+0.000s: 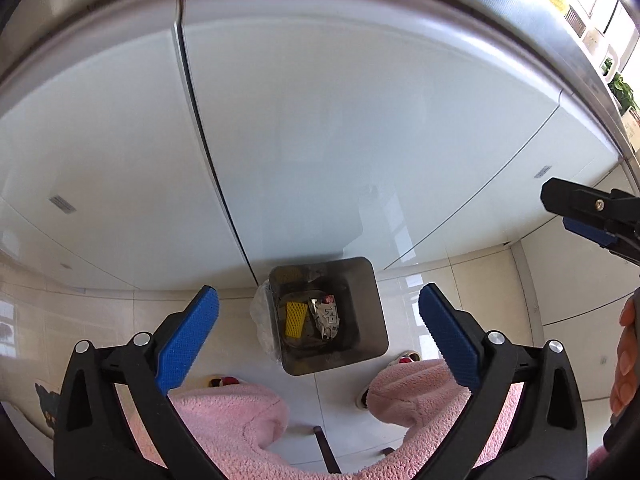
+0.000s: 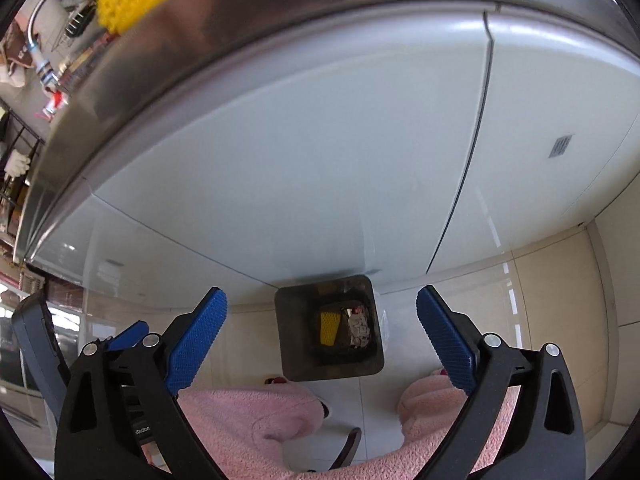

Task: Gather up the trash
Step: 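Raise both tools back toward the counter trash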

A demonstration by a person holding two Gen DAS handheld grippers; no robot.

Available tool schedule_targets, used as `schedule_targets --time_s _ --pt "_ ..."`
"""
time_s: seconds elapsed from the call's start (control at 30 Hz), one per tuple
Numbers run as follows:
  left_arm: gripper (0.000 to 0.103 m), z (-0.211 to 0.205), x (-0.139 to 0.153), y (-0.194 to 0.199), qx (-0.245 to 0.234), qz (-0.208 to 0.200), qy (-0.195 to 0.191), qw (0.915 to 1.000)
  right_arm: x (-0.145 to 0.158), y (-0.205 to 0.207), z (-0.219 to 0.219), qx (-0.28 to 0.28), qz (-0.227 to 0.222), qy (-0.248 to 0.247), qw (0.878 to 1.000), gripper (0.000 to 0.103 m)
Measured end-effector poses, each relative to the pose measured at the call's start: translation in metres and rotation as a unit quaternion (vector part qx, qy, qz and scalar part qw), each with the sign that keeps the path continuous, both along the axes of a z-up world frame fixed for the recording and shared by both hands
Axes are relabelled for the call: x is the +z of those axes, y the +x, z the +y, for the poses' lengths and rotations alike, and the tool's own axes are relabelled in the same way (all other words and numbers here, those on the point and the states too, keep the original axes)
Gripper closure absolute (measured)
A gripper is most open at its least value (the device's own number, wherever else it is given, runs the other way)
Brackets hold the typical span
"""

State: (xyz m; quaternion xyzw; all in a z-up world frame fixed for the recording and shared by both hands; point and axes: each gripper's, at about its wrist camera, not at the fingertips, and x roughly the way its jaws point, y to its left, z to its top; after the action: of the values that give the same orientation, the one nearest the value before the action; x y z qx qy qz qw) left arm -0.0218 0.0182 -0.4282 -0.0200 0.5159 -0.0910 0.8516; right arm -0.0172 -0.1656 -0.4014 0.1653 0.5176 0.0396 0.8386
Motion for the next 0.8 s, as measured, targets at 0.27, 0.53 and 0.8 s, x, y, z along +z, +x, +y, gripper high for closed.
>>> schedule_targets --time_s 0.27,0.53,0.8 --pt "0.008 0.017 0.097 0.011 0.009 -0.075 -0.015 0.9970 0.105 -0.001 -0.026 -0.014 -0.107 -0.011 0.994 0.003" --pt "0.008 0.014 0.170 0.050 0.015 -0.143 -0.007 0.9895 0.150 0.035 -0.020 -0.012 -0.150 -0.032 0.988 0.004" --pt "0.008 -0.004 0.185 0.093 -0.004 -0.144 0.002 0.9896 0.152 0.070 -0.003 0.000 -0.130 -0.038 0.991 0.005"
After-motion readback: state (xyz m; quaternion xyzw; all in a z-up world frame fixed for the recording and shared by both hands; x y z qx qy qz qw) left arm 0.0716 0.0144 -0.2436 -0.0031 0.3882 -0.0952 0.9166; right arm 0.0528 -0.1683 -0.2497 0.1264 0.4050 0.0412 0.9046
